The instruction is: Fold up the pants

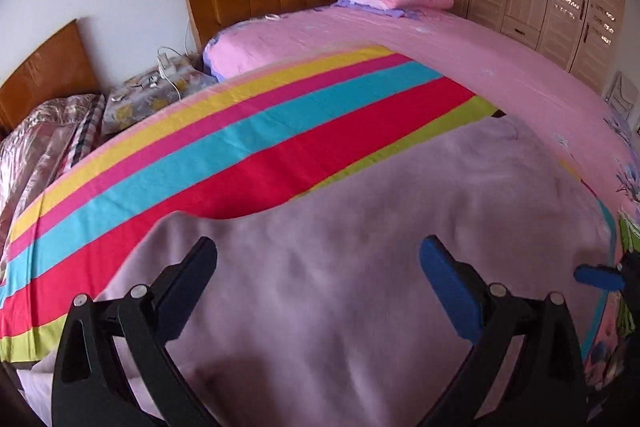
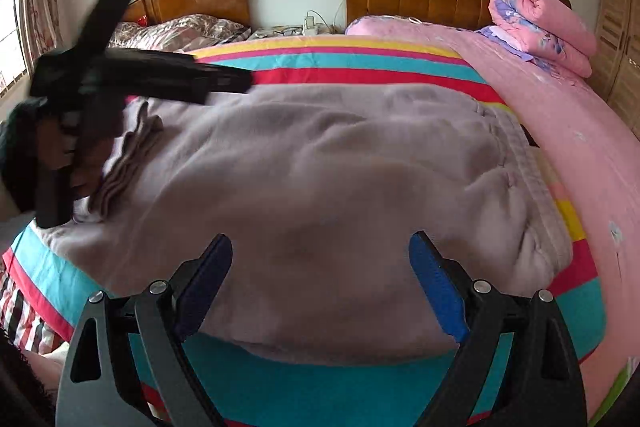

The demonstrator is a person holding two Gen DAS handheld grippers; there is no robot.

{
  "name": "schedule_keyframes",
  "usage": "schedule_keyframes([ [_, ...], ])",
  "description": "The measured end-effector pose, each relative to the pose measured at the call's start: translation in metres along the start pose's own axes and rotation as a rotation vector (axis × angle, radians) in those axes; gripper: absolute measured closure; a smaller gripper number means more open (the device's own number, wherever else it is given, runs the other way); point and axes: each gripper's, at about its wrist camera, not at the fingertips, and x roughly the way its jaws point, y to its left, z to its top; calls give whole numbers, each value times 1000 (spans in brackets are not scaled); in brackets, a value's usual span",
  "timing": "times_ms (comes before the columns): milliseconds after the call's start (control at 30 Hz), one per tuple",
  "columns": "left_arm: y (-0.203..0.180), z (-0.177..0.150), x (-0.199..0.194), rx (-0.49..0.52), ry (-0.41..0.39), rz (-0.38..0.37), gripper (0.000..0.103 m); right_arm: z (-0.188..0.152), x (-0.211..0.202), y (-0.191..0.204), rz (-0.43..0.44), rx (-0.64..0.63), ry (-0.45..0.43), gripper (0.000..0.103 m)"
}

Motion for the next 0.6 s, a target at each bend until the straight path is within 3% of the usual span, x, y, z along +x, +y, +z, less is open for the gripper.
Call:
schedule_keyframes([
  [100, -12, 1, 45, 9, 99, 38, 1, -10, -2, -7, 14, -2, -8, 15],
  [267, -8, -2, 49, -31, 94, 21, 1, -20, -6, -14, 70, -11, -33, 15],
  [467, -2, -5, 46, -30, 79, 41, 1, -12, -18, -18, 97, -46, 20, 15],
  [600, -1, -4, 44, -47, 85, 24, 1, 2, -31, -24, 80, -34, -63, 15],
])
